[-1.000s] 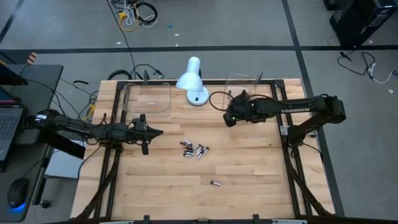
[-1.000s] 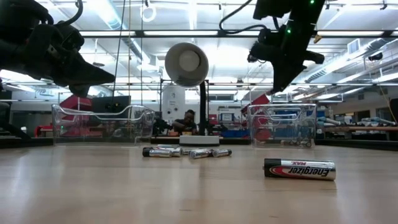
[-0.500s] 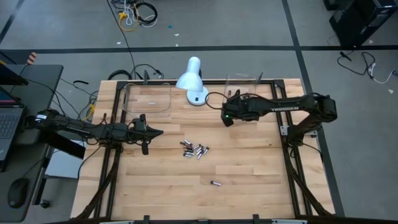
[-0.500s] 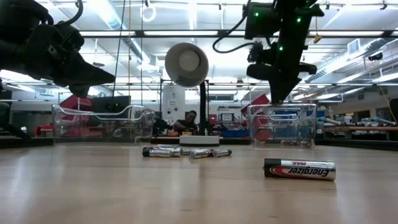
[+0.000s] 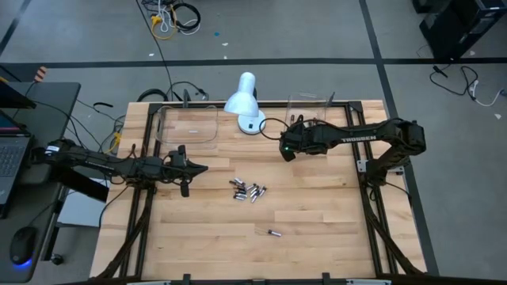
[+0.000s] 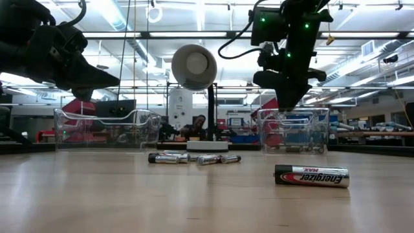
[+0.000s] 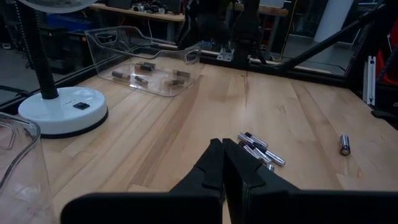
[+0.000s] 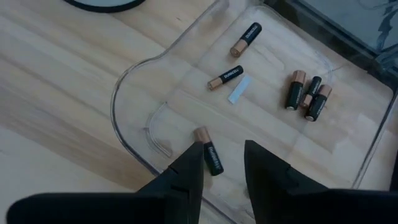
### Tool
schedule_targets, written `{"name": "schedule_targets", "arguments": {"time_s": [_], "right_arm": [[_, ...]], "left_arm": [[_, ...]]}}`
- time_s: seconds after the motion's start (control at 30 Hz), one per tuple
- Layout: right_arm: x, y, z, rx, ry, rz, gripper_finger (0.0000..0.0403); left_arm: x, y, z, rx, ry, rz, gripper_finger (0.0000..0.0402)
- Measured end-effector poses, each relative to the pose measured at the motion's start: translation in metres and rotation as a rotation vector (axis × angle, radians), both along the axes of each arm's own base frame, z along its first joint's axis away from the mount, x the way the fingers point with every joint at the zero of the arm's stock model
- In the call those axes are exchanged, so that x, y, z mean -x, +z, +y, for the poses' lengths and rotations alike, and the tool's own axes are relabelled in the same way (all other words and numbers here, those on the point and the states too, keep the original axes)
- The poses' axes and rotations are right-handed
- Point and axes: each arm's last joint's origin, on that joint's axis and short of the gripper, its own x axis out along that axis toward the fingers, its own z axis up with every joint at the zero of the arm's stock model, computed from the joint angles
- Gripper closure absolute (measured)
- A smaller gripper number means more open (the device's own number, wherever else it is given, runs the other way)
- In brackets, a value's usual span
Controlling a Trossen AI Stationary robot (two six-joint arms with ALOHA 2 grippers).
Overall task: Sort batteries
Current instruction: Put the black battery in the transparent bin
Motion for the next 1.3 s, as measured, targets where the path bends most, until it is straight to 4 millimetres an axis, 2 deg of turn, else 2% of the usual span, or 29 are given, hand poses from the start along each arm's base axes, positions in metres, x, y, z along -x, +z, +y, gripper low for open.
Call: {"name": "schedule_targets", "arguments": {"time_s": [0.2, 0.47, 0.67, 0.87, 1.13, 1.3], "right_arm": [[-0.008, 0.001, 0.013, 0.016, 0.056, -0.048, 0.0302], [-0.03, 0.009, 0.044, 0.079, 0.283, -0.186, 0.0304], [-0.03, 0.011, 0.052, 0.176, 0.284, -0.174, 0.0304], [-0.031, 0.011, 0.067, 0.183, 0.388, -0.143, 0.0304], [-0.017, 0.003, 0.095, 0.019, 0.534, -0.02, 0.0314], [0.011, -0.002, 0.096, -0.048, 0.359, 0.176, 0.0325]], "left_arm": [[0.0, -0.002, 0.0, -0.005, -0.014, 0.021, 0.04], [0.0, -0.003, -0.002, 0.002, -0.081, 0.035, 0.04], [0.0, 0.0, -0.002, 0.006, -0.081, 0.004, 0.04], [0.0, 0.0, -0.003, 0.008, -0.088, 0.003, 0.04], [0.0, 0.0, -0.002, 0.006, -0.072, 0.003, 0.04], [0.0, 0.0, -0.001, 0.003, -0.048, 0.002, 0.04]]}}
